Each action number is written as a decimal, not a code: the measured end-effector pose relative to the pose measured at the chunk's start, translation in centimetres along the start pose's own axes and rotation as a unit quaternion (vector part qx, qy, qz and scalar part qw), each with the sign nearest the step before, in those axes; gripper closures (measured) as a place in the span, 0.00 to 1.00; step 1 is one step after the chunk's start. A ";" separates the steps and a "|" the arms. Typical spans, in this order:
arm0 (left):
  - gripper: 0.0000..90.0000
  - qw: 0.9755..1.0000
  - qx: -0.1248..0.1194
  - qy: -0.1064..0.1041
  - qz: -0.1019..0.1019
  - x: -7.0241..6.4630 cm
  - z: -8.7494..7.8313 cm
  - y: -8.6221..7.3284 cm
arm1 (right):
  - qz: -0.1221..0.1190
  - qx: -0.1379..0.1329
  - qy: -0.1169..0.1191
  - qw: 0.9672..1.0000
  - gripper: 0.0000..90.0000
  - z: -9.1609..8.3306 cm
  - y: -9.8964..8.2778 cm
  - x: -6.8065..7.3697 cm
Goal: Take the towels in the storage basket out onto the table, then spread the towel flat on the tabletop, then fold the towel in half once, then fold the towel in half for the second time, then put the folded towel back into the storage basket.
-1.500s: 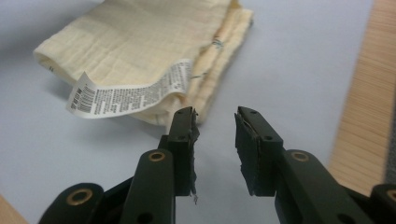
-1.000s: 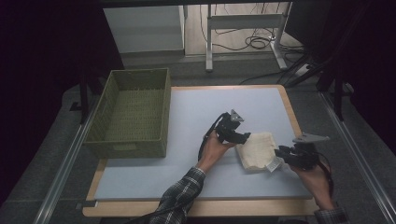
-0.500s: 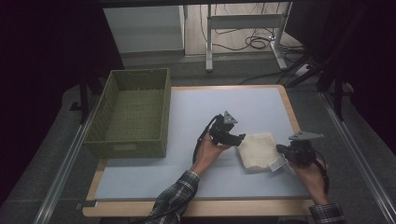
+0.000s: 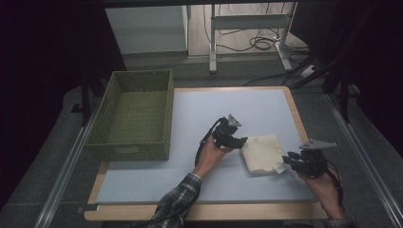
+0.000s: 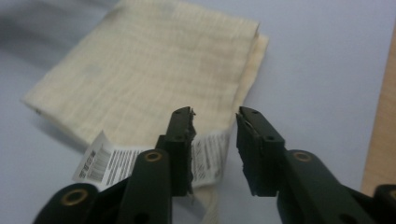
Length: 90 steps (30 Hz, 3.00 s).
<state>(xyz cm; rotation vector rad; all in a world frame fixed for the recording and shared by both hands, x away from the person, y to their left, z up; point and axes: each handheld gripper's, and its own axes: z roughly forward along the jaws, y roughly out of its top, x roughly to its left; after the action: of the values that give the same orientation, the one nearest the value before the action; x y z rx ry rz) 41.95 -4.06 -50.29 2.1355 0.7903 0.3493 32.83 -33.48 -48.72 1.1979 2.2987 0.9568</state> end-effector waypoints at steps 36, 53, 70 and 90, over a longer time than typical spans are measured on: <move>0.94 0.985 0.136 -0.102 -0.016 0.9 2.7 1.2 | 0.071 0.023 0.079 0.994 0.90 1.8 -2.2 -0.6; 0.94 0.991 0.116 -0.073 0.003 1.7 -1.7 2.3 | 0.048 0.000 0.109 0.993 0.90 0.8 0.0 1.0; 0.94 0.993 0.109 -0.045 -0.004 3.7 -5.9 2.1 | 0.022 -0.015 0.128 0.991 0.90 1.2 3.1 3.1; 0.94 0.994 0.109 -0.014 -0.007 5.8 -10.1 2.1 | -0.002 -0.024 0.147 0.989 0.90 2.3 6.6 5.3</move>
<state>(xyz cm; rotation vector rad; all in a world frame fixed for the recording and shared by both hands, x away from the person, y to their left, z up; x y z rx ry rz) 42.28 4.75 -42.37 2.3303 0.8614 0.2343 34.91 -25.49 -45.74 1.0938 2.4829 1.2518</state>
